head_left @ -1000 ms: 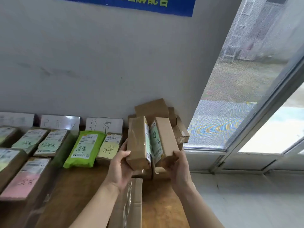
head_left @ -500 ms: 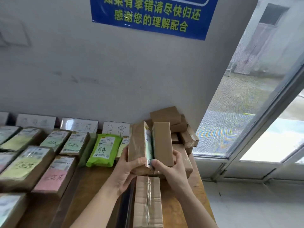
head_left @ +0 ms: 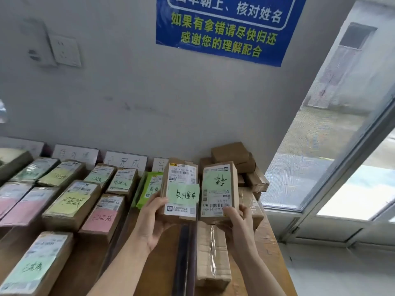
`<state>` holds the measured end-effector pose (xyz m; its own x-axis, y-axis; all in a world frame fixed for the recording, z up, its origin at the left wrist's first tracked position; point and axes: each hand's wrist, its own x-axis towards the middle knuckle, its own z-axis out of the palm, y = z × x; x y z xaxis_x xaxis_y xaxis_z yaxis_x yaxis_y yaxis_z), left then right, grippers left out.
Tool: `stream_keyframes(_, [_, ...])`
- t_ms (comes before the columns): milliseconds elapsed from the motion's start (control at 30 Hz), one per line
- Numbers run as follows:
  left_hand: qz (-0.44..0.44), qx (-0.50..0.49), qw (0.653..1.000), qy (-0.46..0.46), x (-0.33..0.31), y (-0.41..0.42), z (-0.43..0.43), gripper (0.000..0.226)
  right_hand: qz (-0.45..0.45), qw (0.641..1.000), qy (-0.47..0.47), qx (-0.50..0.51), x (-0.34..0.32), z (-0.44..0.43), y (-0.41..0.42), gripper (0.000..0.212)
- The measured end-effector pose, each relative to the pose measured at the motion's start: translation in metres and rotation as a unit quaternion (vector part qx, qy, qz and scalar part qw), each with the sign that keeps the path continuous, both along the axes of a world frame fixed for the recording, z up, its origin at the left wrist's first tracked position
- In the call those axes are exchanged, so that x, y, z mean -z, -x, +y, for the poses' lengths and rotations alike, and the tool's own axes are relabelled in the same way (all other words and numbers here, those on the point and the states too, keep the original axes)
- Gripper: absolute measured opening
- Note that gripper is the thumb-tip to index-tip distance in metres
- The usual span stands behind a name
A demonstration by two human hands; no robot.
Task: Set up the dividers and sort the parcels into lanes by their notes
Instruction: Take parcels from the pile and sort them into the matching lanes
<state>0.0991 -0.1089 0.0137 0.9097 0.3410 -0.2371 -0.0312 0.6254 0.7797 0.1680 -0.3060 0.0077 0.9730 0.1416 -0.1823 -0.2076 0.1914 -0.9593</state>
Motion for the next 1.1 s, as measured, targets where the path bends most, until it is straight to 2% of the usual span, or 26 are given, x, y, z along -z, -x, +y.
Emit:
stream_keyframes(167, [0.011,-0.102,0.994,-0.024,-0.006,0.023,0.003,0.027,-0.081,0.991,0.110,0.000,-0.018,-0.003,0.005,0.056])
stream_keyframes(267, [0.020,-0.137,0.990,-0.034,-0.010,0.036,0.001,0.020,-0.094,0.990,0.097,0.027,-0.030,-0.003,0.005,0.076])
stream_keyframes(367, [0.016,-0.147,0.989,-0.026,-0.012,0.048,-0.004,0.033,-0.095,0.989,0.116,-0.007,-0.038,-0.006,0.008,0.078])
stream_keyframes(433, [0.004,-0.136,0.991,0.001,-0.012,0.057,-0.006,0.052,-0.089,0.990,0.101,-0.034,-0.042,-0.012,0.009,0.060])
stream_keyframes(500, [-0.009,-0.122,0.992,0.034,-0.012,0.066,-0.009,0.056,-0.069,0.995,0.062,-0.046,-0.042,-0.017,0.010,0.047])
stream_keyframes(567, [-0.023,-0.095,0.993,0.068,-0.009,0.073,-0.015,0.054,-0.018,0.998,0.012,-0.057,-0.039,-0.017,0.012,0.056])
stream_keyframes(667, [-0.024,-0.070,0.995,0.071,-0.009,0.083,-0.031,0.045,0.069,0.994,-0.060,-0.061,-0.034,-0.011,0.019,0.086])
stream_keyframes(767, [0.007,-0.068,0.997,0.047,-0.013,0.092,-0.049,0.040,0.113,0.988,-0.075,-0.071,-0.028,-0.002,0.029,0.082])
stream_keyframes(867, [0.013,-0.084,0.995,0.042,-0.011,0.101,-0.055,0.030,0.138,0.974,-0.054,-0.173,-0.023,0.006,0.048,0.061])
stream_keyframes(967, [0.031,-0.110,0.993,0.018,-0.012,0.106,-0.050,0.027,0.140,0.961,0.016,-0.237,-0.013,0.013,0.058,0.040])
stream_keyframes(1033, [0.047,-0.122,0.991,0.004,-0.012,0.110,-0.043,0.028,0.128,0.952,0.076,-0.269,-0.007,0.017,0.061,0.046])
stream_keyframes(1100, [0.061,-0.137,0.989,-0.004,-0.010,0.114,-0.032,0.029,0.111,0.949,0.106,-0.276,-0.002,0.024,0.062,0.062])
